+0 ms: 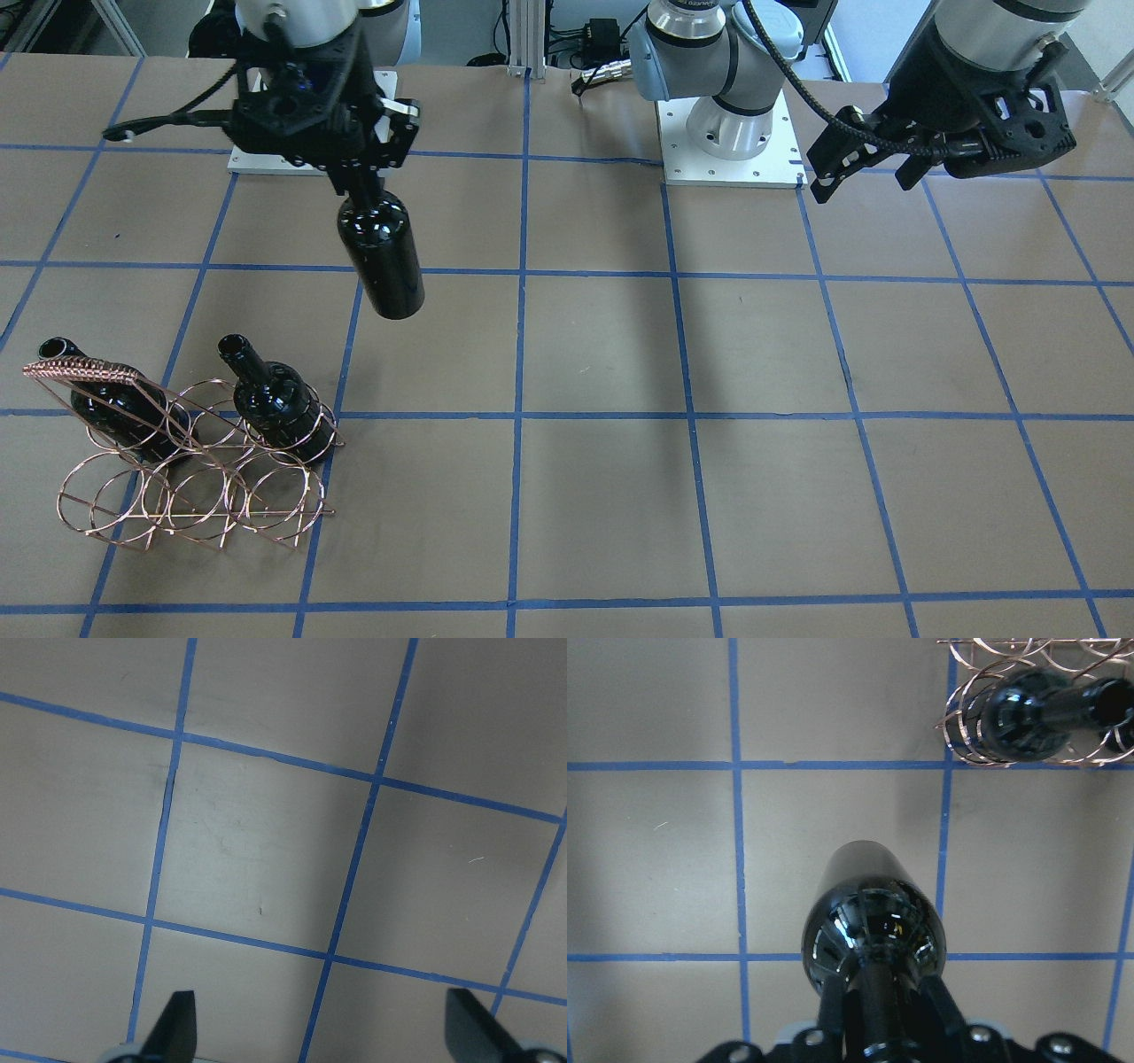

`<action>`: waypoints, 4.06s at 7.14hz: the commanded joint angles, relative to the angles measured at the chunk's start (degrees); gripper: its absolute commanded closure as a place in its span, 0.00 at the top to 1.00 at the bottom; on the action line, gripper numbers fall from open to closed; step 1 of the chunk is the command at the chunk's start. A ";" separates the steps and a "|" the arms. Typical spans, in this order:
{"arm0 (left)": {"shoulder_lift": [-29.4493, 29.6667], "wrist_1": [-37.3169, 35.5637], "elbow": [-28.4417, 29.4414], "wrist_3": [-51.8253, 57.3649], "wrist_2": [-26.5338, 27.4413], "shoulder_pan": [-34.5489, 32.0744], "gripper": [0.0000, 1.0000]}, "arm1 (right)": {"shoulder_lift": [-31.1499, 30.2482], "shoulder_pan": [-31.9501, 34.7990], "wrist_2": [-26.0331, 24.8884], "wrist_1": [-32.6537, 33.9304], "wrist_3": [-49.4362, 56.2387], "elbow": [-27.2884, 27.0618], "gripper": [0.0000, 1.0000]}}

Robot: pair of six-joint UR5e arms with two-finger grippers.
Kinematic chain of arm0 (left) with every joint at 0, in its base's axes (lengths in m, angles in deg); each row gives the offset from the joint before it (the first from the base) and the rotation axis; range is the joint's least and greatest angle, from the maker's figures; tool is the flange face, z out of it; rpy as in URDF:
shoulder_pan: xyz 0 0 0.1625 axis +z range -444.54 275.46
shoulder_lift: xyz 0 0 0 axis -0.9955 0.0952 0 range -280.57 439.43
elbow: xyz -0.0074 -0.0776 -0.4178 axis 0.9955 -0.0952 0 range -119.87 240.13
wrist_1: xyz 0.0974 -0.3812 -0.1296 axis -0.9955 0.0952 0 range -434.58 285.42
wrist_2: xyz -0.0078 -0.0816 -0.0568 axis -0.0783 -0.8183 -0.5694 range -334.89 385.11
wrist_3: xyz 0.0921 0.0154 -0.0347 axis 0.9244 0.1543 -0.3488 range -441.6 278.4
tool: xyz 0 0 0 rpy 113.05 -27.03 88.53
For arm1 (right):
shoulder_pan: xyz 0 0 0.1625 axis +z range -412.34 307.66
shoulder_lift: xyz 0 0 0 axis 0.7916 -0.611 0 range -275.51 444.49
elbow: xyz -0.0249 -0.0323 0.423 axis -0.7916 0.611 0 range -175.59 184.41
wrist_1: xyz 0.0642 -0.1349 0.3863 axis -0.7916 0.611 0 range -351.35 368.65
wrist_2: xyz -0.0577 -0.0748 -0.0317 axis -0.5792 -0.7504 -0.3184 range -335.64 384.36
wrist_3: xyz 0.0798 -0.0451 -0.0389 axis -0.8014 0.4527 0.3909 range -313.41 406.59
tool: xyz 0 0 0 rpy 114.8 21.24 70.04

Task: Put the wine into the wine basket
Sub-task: 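Lift the bottle with the right gripper and carry it to the rack, then tilt and lay the bottle into the middle slot of the rack, then open the right gripper and raise it off the bottle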

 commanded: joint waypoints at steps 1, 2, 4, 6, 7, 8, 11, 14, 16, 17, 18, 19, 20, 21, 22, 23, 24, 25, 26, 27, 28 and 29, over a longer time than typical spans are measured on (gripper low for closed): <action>-0.01 -0.19 -0.06 -0.06 0.68 0.00 1.00 | -1.15 -10.68 -0.93 -1.44 13.01 0.04 0.03; -0.01 -0.01 0.03 0.03 0.77 0.17 1.00 | -1.15 -14.12 -2.59 -1.36 16.98 0.04 0.03; -0.01 -0.10 -0.06 0.03 0.77 0.17 1.00 | -1.15 -19.67 -1.99 -1.09 19.63 0.04 0.02; -0.01 -0.10 0.03 0.03 0.77 0.17 1.00 | 0.59 -19.96 -1.64 0.13 19.13 2.65 0.01; -0.01 -0.10 0.03 0.03 0.68 0.17 1.00 | 4.61 -19.87 -1.64 0.49 18.95 7.03 0.01; -0.01 -0.10 0.03 0.03 0.68 0.17 1.00 | 8.48 -19.78 -1.29 1.53 18.86 10.55 0.00; 0.08 -0.27 -0.06 -0.06 0.51 -0.09 1.00 | 11.15 -19.69 0.30 6.20 18.86 10.68 0.01; -0.09 -0.36 0.03 0.12 0.50 -0.09 1.00 | 11.33 -19.52 0.03 5.59 19.04 8.31 0.01; 0.34 -1.15 0.03 0.20 0.59 -0.18 1.00 | 11.42 -19.52 0.03 6.37 19.65 7.16 0.00; 0.69 -2.98 0.11 0.21 0.50 -0.96 1.00 | 11.50 -19.52 0.12 7.25 19.65 7.07 0.01; 0.96 -5.61 0.12 0.29 0.59 -4.97 1.00 | 11.59 -19.52 0.12 7.43 19.74 7.07 0.00; 0.70 -6.16 0.03 0.99 0.68 -8.41 1.00 | 11.94 -19.52 0.03 7.52 19.74 6.98 0.00; 0.43 -6.08 -0.06 1.00 0.85 -8.96 1.00 | 12.21 -19.60 0.03 7.61 19.74 6.90 0.00; 0.34 -6.08 -0.06 1.00 0.86 -8.97 1.00 | 12.30 -19.61 0.03 8.22 20.26 6.29 0.00; 0.34 -5.90 -0.15 1.00 0.59 -9.06 1.00 | 12.38 -19.61 -0.05 9.88 21.40 4.71 0.01; 0.08 -5.38 -0.24 1.00 1.03 -8.88 1.00 | 12.47 -19.61 0.03 13.55 21.67 2.00 0.01; 0.08 -5.90 -1.19 0.91 0.77 -8.97 1.00 | 12.82 -19.61 0.03 16.63 21.76 -0.29 0.01; -0.01 -6.16 -1.81 0.91 0.68 -8.97 1.00 | 13.00 -19.61 0.03 17.01 22.11 -1.01 0.01; 0.08 -6.17 -1.82 0.91 0.68 -8.97 1.00 | 13.52 -19.61 0.03 17.01 23.59 -1.36 0.01; 0.08 -6.17 -1.82 0.91 0.85 -8.97 1.00 | 13.61 -19.69 0.03 16.93 23.78 -1.63 0.02; -0.01 -6.25 -1.73 0.91 0.77 -8.97 1.00 | 13.53 -19.69 -0.05 16.93 23.70 -1.72 0.02; -0.01 -6.34 -1.73 0.91 0.77 -8.88 1.00 | 13.53 -19.69 0.03 16.93 23.61 -1.81 0.14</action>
